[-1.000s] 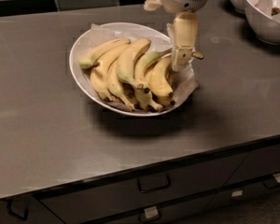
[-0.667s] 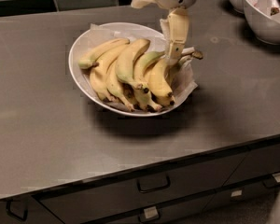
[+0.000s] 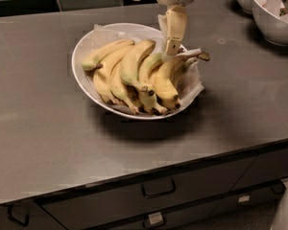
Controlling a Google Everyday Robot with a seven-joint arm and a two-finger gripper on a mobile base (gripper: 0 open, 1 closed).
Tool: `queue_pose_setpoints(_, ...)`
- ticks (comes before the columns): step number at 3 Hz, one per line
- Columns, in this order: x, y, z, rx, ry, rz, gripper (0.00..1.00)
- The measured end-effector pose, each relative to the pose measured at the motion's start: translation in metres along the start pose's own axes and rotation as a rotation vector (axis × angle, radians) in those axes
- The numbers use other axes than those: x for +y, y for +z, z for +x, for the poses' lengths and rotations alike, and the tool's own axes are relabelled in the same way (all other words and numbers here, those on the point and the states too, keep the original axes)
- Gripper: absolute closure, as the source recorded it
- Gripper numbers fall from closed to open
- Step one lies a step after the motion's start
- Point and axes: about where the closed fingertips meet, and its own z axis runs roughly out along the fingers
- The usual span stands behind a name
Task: Pick banana from white bowl
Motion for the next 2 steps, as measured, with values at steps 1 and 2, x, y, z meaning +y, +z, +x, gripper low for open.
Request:
queue_pose_setpoints(1,0.0007,0.0025,-0.0014,-0.026,0.000,0.016,0.00)
queue_pose_setpoints(2,0.0093,0.0031,-0.0038,-0.052,0.018,0.025,0.13)
